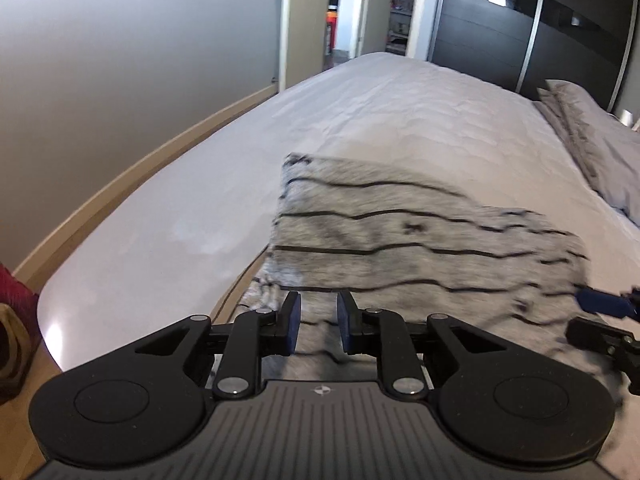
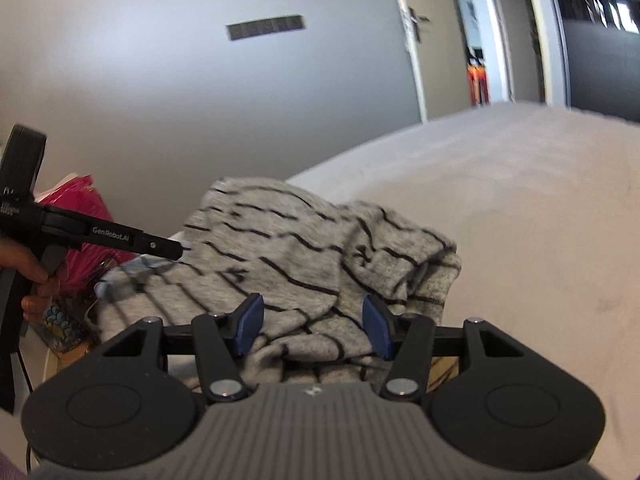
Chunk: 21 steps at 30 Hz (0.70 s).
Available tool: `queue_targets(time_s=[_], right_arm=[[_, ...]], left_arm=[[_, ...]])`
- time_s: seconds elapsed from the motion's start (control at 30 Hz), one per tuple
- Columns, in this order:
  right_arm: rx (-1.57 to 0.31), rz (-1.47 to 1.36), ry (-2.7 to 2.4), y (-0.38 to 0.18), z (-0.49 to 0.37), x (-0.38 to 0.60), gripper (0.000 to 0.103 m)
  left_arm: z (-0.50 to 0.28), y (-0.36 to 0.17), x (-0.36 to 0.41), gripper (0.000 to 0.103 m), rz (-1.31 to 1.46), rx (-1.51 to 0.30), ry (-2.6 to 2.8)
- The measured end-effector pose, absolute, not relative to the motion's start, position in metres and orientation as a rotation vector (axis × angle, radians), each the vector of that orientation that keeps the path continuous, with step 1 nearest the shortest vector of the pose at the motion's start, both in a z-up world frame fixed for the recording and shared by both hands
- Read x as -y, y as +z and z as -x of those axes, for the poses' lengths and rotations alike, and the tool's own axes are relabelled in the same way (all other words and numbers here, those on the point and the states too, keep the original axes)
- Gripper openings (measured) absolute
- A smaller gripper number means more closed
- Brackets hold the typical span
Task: Fold clothes
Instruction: 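Lower the folded trousers onto the shirt stack with both tools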
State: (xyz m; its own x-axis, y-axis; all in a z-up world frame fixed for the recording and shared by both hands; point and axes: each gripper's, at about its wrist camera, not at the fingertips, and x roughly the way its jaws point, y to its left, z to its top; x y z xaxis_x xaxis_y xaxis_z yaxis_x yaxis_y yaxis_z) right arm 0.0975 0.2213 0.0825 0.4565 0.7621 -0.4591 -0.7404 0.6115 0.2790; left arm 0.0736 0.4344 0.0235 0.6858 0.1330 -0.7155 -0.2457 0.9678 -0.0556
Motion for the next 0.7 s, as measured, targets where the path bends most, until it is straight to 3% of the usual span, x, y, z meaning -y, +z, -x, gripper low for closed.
queue_targets(time_s=[0.23, 0.3, 0.7], right_arm=[[-0.487, 0.123, 1.096, 0.111, -0.051, -0.227, 0.057], [-0.505, 0.17, 1.102, 0.107, -0.045, -0.228, 0.048], [-0.67, 0.159, 1.076, 0.057, -0.054, -0.223, 0.049]], left_arm=[[-0.046, 0.036, -0.425, 0.017, 0.124, -0.877, 0.204], [-0.041, 0.03, -0.424, 0.017, 0.108, -0.916, 0.206], [-0.057, -0.005, -0.417, 0.017, 0.028, -1.019, 0.159]])
